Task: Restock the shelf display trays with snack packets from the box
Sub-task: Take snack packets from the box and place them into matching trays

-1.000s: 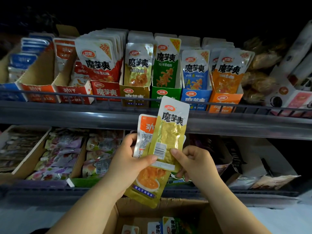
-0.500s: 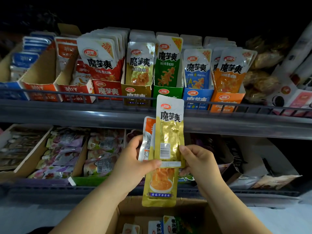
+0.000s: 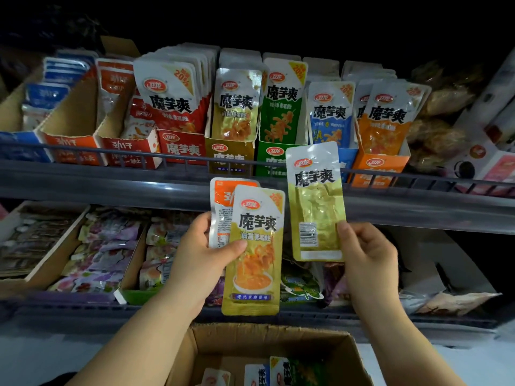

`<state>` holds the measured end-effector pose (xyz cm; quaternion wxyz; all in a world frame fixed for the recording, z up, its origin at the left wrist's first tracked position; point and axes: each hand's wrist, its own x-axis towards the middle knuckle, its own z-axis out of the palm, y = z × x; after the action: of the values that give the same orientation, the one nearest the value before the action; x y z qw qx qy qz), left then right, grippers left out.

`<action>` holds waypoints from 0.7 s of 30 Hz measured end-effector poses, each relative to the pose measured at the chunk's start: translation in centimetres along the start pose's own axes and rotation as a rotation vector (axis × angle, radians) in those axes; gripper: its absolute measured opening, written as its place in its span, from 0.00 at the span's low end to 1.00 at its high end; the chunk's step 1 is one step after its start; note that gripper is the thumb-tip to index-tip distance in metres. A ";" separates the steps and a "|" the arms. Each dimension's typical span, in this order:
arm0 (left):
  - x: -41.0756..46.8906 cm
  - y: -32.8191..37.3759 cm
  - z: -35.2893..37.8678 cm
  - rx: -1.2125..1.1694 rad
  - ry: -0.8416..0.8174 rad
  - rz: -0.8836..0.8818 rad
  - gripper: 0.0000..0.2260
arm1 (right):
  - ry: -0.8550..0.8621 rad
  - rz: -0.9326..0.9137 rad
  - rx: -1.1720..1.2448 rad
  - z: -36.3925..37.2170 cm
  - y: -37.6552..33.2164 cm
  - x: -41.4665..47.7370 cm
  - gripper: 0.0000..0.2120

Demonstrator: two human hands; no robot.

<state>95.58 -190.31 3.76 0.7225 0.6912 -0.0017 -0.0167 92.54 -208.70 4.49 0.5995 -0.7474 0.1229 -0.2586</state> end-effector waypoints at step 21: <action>-1.3 -0.1 2.2 -0.220 -0.007 -0.038 0.13 | 0.037 -0.647 -0.218 3.9 3.6 -2.9 0.12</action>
<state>94.23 -192.43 3.75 0.7936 0.6074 0.0107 -0.0331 92.60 -204.90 -0.21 0.4007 -0.8025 -0.0829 -0.4341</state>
